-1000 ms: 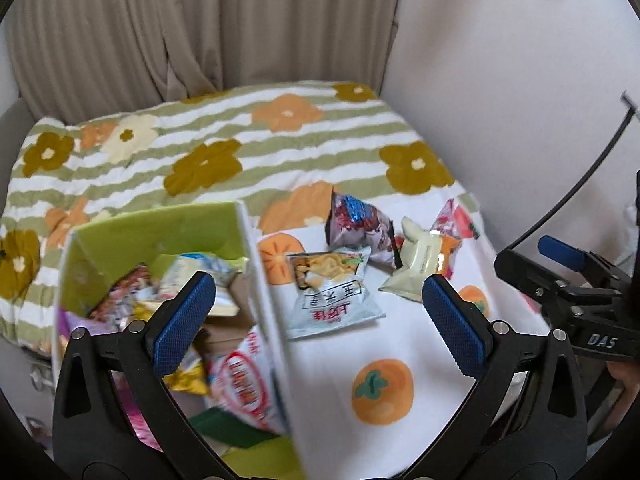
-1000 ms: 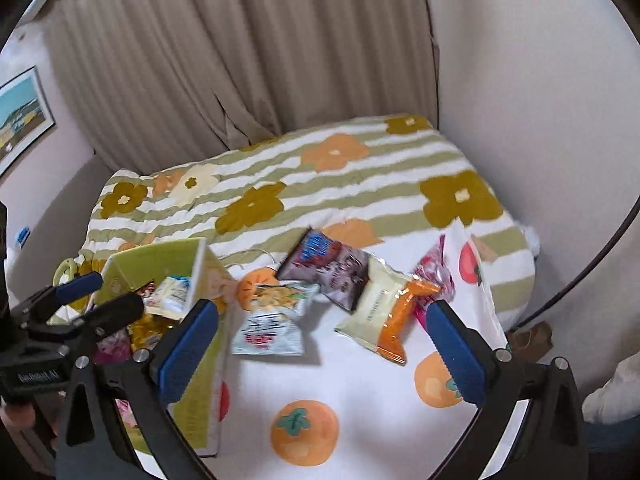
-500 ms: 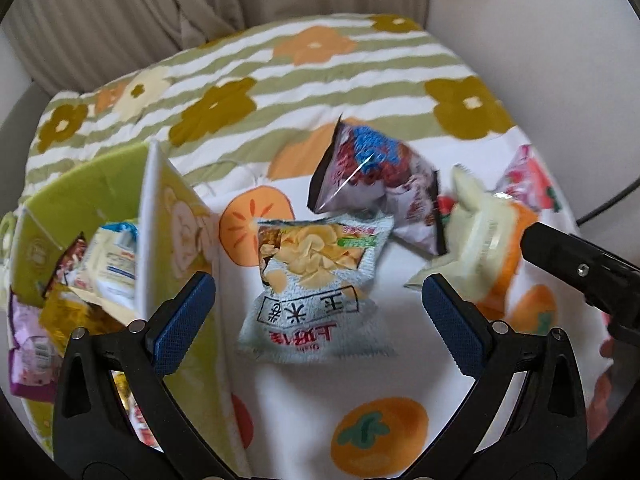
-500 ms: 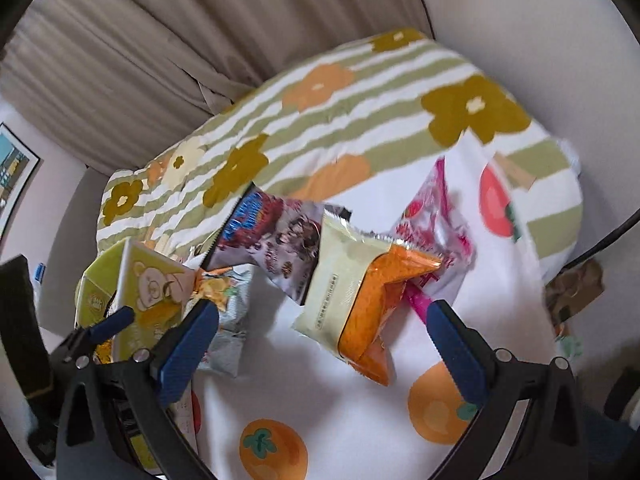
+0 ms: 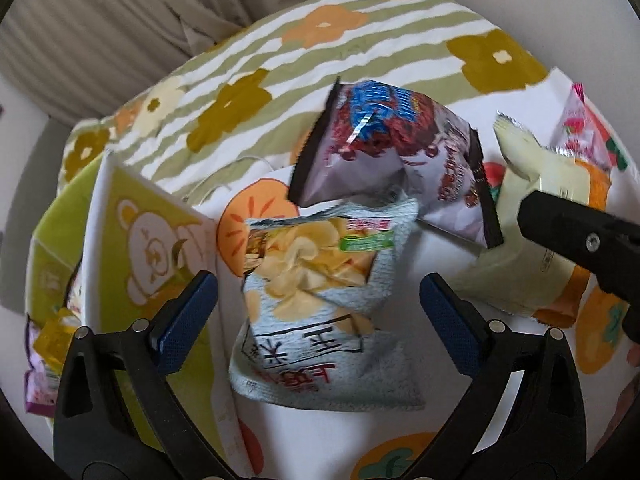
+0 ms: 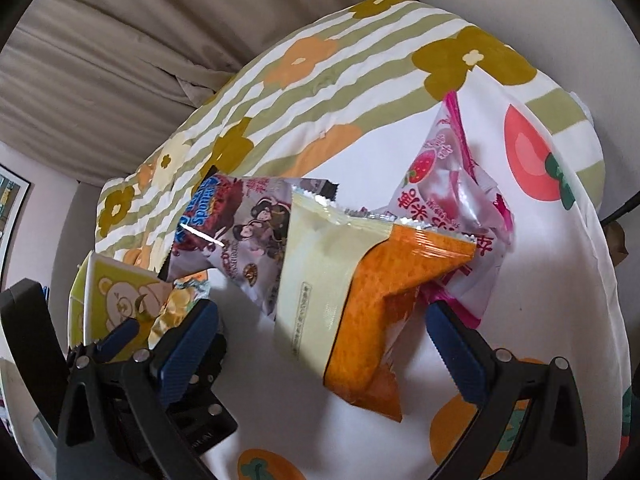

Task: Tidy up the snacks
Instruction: 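Grasp a potato chip bag with the left gripper while the right grasps a cream-orange bag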

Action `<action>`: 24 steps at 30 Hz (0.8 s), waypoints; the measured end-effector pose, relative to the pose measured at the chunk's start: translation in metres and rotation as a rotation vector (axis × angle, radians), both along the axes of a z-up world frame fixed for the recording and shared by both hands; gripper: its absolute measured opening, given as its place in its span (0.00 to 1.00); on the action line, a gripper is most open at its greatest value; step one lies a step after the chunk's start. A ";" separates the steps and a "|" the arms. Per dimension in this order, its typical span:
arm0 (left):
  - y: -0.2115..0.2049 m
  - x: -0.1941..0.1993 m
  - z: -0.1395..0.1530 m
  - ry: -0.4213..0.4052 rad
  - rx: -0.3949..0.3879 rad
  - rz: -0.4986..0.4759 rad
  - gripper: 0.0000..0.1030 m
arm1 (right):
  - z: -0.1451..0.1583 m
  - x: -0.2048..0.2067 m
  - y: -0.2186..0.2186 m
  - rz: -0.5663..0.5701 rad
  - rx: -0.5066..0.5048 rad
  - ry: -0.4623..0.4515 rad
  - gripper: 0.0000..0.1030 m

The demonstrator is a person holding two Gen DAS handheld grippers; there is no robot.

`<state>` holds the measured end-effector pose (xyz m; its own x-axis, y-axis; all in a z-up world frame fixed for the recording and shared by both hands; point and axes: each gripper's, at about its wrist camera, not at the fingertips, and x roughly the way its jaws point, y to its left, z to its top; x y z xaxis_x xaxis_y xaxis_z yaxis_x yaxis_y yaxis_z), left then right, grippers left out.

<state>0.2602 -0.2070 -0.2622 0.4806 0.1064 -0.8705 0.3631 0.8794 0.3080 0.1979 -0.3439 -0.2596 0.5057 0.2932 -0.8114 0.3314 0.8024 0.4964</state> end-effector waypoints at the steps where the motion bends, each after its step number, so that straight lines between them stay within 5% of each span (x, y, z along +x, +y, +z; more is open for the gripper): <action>1: -0.002 0.000 -0.002 0.004 0.005 -0.001 0.97 | -0.001 0.000 -0.001 -0.003 0.001 0.002 1.00; 8: 0.013 0.012 -0.021 0.085 -0.037 0.081 0.95 | -0.009 -0.001 -0.003 -0.006 0.011 0.015 1.00; 13: 0.021 0.017 -0.030 0.122 -0.060 0.107 0.69 | -0.012 0.001 0.000 -0.010 0.010 0.010 1.00; 20: 0.026 0.013 -0.028 0.130 -0.071 0.088 0.60 | -0.021 -0.002 0.004 -0.018 0.028 0.021 0.67; 24: 0.027 0.007 -0.026 0.133 -0.071 0.078 0.60 | -0.020 -0.007 0.008 -0.007 0.019 0.009 0.62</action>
<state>0.2676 -0.1799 -0.2886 0.3530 0.0747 -0.9326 0.3264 0.9243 0.1975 0.1911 -0.3364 -0.2793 0.5007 0.3046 -0.8103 0.3415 0.7906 0.5083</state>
